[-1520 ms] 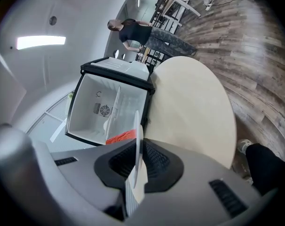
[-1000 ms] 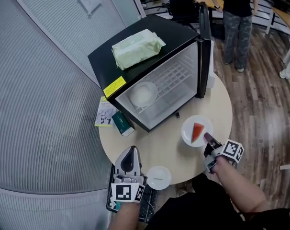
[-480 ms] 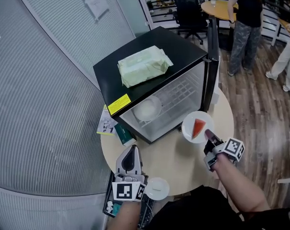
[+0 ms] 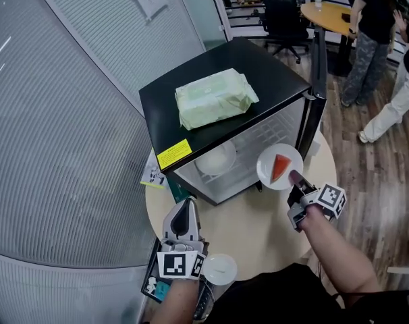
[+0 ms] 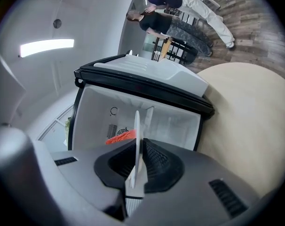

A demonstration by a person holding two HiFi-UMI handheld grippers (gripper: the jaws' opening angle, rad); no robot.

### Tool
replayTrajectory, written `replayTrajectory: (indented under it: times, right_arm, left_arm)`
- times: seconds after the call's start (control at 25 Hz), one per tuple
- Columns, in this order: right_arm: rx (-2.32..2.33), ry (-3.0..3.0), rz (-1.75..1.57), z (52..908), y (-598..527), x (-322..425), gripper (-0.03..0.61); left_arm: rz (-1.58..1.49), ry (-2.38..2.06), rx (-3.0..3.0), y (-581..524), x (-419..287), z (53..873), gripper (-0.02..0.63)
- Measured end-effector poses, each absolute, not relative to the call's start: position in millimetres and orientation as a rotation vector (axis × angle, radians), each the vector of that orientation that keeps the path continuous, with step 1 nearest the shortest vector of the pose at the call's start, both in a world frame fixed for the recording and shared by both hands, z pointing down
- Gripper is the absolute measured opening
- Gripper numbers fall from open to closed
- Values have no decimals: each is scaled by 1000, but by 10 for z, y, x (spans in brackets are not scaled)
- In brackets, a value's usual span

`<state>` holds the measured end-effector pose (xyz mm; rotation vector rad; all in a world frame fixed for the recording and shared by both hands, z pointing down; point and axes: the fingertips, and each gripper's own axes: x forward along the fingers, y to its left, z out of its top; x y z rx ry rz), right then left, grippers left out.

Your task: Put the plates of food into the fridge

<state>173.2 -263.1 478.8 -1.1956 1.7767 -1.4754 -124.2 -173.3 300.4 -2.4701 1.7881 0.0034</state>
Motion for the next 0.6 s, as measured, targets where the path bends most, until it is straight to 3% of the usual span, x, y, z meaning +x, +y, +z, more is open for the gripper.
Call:
replayTrajectory:
  times: [0.6]
  right_arm:
    - [-1198,1737,-1574,4934,-3241,1566,26]
  left_arm:
    - [-36,1898,-2451,-1926,-1331,3094,3]
